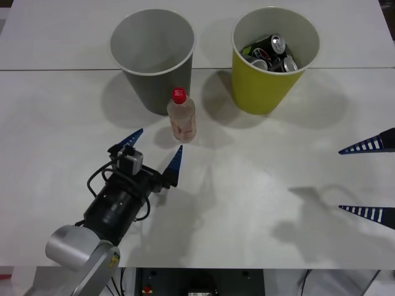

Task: Put the can into the green bin and the plastic bottle into the gray bin

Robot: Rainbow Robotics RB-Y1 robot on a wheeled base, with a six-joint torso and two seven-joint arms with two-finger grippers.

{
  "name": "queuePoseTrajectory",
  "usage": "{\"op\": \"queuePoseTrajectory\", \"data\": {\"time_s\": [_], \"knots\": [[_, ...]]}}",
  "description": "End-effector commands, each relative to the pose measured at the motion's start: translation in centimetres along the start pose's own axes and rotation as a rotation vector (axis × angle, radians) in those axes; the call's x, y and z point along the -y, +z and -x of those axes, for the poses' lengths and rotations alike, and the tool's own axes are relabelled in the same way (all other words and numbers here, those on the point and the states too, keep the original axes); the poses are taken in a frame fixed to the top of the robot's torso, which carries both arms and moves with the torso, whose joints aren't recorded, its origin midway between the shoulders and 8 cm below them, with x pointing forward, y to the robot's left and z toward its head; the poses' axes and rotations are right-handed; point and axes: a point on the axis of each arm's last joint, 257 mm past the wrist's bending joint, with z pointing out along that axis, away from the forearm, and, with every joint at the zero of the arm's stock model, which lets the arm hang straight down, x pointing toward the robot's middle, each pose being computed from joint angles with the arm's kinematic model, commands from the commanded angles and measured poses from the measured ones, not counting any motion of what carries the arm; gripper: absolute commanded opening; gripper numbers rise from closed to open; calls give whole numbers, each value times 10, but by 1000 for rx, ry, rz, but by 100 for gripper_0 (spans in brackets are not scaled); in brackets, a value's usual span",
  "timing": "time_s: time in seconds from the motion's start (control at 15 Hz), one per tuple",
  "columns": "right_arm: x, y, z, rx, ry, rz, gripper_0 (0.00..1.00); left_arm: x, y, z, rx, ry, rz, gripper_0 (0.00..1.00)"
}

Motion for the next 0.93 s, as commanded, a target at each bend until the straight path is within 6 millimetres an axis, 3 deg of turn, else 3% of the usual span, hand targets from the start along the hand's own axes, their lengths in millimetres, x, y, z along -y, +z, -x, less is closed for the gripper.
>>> {"op": "queuePoseTrajectory", "data": {"time_s": [0.07, 0.47, 0.93], "knots": [[0, 0, 0, 0, 0, 0, 100, -3, 8, -5, 34, 21, 37, 100], [0, 0, 0, 0, 0, 0, 100, 11, 17, 3, 74, -30, 78, 100], [0, 0, 0, 0, 0, 0, 100, 21, 34, -9, 100, -58, 154, 100]]}}
